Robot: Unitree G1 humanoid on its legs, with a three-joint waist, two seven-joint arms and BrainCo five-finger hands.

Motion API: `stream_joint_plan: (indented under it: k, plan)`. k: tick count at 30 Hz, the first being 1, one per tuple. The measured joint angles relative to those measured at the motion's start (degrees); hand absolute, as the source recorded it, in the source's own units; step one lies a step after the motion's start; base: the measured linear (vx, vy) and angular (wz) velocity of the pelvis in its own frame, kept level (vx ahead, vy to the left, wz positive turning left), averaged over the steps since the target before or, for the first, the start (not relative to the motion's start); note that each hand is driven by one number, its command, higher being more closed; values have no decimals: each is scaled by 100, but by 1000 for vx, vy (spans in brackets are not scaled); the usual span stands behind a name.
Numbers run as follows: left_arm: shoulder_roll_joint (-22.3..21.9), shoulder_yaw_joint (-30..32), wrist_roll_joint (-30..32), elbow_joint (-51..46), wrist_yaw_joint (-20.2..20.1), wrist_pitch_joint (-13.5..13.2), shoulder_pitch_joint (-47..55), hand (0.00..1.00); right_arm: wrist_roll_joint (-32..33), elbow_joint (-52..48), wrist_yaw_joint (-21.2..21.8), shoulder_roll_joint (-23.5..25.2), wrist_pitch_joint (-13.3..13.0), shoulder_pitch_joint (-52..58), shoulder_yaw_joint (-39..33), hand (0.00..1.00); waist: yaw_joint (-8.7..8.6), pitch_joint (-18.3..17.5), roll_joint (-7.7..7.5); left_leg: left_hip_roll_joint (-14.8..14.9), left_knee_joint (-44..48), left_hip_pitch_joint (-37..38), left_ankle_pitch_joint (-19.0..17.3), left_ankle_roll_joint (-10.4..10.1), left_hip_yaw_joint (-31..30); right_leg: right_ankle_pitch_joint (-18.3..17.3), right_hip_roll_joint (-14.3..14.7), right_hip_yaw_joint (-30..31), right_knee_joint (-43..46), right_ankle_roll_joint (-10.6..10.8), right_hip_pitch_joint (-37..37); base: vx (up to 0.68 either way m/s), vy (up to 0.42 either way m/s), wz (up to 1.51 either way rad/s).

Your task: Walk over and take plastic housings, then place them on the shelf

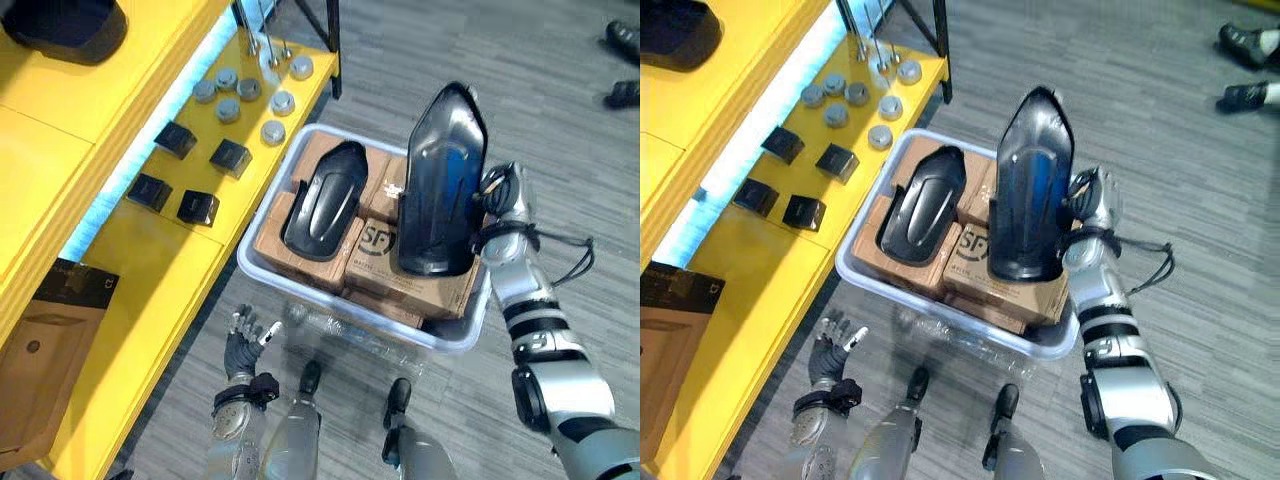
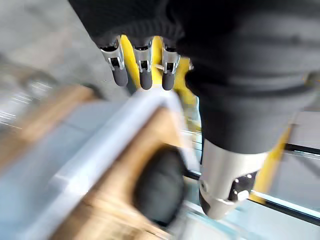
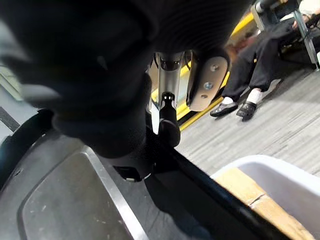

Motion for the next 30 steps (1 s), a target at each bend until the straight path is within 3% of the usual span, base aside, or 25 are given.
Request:
stream_joint_plan:
  k: [6,12,15,22,30]
  plan:
    - [123,-670,316,-518,36,0,-340,0,-476,-1116,-75,604,-11,899,28,100,-109,-754,-56,11,-260,435,19,6,41,-11,5,2,-196,16,399,36,-7,-1]
    - [322,-1514,219,99,-221,45,-1219,0,-666,-2003,-142,979,-68,1084,346,100,-265,-1287,-215,78,-501,616,100,-23,80,-7,56,21,-296,12,511,8,-5,-2]
    - [220,-1805,92,588,-294,172,-1598,0,-676,-2438,-153,1355,-127,1136,672,100,-395,-1398,-281,120,-563,782,106,-27,122,1,93,48,-358,-1,666,22,-11,-4]
    - [91,-1867,-51,979,-106,278,-1825,0,-666,-2868,-202,1643,-308,1542,1240,100,-393,-1607,-294,137,-603,863,112,-37,118,8,116,37,-402,-11,758,0,0,0]
    - [82,-1729,-154,1073,528,302,-1985,0,-494,-3130,-205,1837,-540,1750,1738,100,-397,-1833,-320,135,-656,950,117,-46,63,20,127,-14,-528,-25,907,5,1,4]
